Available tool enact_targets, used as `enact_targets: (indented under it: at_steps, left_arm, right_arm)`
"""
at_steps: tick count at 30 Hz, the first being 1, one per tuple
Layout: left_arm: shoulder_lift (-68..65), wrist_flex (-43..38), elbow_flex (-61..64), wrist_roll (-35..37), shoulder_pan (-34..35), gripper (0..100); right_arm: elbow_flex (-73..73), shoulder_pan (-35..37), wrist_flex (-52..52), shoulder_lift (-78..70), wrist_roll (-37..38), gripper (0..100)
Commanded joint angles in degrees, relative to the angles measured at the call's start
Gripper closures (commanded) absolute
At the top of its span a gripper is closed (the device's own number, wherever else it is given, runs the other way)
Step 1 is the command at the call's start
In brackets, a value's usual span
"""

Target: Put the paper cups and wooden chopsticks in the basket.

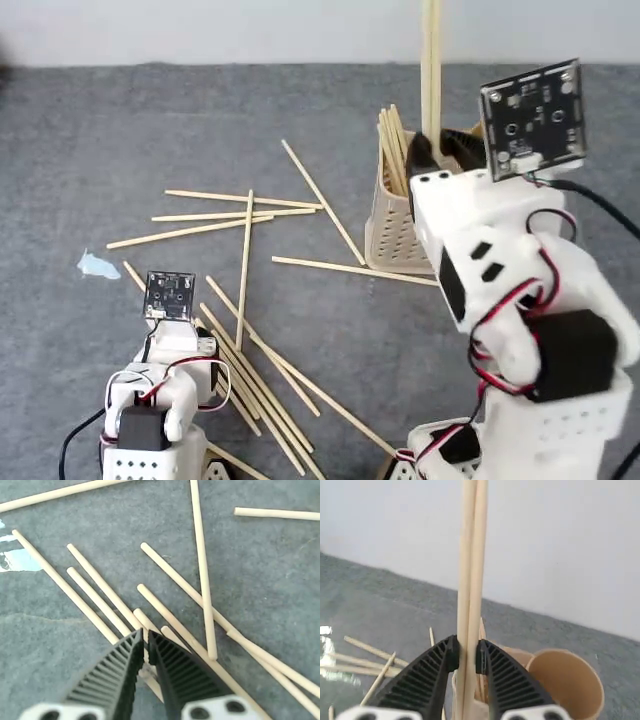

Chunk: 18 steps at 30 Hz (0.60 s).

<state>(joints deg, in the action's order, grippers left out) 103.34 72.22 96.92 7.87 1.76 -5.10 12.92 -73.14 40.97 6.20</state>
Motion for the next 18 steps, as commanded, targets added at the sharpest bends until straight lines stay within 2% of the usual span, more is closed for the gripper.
enact_targets:
  at_steps: [1, 10, 15, 18]
  left_arm:
    - [0.97, 0.18, -0.48, 0.62, 0.0, 99]
    - [0.97, 0.18, -0.48, 0.62, 0.0, 99]
    - [0.97, 0.18, -0.48, 0.62, 0.0, 99]
    - [0.97, 0.18, -0.48, 0.62, 0.0, 99]
  right_arm:
    - [6.24, -0.66, 11.74, 3.03, -0.18, 99.1]
    - [20.66, -0.84, 34.24, 3.38, -0.09, 99.1]
    - [33.49, -4.0, 48.84, 3.38, -0.09, 99.1]
    - [39.82, -5.05, 54.11, 3.56, 0.0, 99.1]
